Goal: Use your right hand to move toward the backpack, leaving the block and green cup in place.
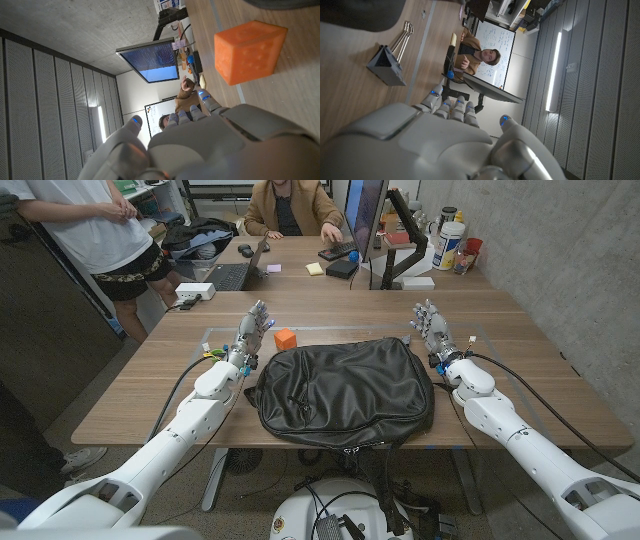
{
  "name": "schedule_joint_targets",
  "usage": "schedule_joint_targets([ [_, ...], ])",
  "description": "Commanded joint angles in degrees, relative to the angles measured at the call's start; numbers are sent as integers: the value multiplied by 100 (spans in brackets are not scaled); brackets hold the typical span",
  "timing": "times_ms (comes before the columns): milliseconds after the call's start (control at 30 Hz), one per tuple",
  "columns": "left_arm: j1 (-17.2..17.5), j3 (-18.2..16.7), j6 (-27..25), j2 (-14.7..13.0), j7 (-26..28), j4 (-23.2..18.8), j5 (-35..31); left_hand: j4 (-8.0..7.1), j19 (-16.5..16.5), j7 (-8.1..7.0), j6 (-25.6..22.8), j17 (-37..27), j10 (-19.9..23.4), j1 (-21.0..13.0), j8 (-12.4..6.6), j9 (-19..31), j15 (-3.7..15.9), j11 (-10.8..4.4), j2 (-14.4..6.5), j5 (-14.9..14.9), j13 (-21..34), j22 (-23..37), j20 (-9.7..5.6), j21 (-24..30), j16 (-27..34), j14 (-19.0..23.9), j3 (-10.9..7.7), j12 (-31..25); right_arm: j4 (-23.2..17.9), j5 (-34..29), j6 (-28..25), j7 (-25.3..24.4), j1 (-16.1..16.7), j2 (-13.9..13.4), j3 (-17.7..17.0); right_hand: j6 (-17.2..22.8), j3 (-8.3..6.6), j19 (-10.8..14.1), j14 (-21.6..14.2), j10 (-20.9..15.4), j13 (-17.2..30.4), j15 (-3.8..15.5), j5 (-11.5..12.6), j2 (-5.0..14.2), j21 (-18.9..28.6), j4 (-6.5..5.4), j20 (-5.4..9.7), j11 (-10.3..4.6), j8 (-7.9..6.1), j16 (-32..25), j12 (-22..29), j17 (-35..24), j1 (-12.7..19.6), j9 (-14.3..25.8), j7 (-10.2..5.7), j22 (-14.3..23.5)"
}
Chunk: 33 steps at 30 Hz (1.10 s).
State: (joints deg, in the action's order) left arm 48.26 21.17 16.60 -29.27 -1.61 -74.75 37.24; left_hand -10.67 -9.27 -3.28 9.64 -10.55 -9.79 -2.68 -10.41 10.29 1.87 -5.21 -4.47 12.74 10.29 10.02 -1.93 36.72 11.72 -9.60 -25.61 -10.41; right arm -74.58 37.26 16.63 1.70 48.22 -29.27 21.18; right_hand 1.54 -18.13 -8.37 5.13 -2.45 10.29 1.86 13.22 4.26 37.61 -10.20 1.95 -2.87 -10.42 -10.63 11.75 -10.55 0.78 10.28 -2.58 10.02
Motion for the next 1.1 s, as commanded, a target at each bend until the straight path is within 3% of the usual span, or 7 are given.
schedule_joint_targets([
  [33, 27, -10, 11, -8, 15, -23, 1, 11, -44, -11, 470, -19, -180, 4, -32, 20, 276, -7, -582, 26, 16, 27, -343, 31, 32, -280, -37, -27, -42, 0, -3, -12, 27, -23, -14, 2, -37, -22, 46, -3, 26, 448, 33, 540, 25, 2, 753, -61, -37, -44, 28, -27, 30, 19, -50, 9],
  [1100, -69, 5, 28, 59, -74, 207, 40, 12, -43, -5, 482, -19, -189, 45, -34, 22, 268, 10, -558, 24, 16, 30, -319, -17, 26, -290, -61, -31, 46, -47, 13, 46, -95, -16, 13, 93, -48, 28, -34, -113, 26, 392, 32, 520, -34, 12, 717, -41, -69, -65, 64, -17, 31, 20, -60, 11],
])
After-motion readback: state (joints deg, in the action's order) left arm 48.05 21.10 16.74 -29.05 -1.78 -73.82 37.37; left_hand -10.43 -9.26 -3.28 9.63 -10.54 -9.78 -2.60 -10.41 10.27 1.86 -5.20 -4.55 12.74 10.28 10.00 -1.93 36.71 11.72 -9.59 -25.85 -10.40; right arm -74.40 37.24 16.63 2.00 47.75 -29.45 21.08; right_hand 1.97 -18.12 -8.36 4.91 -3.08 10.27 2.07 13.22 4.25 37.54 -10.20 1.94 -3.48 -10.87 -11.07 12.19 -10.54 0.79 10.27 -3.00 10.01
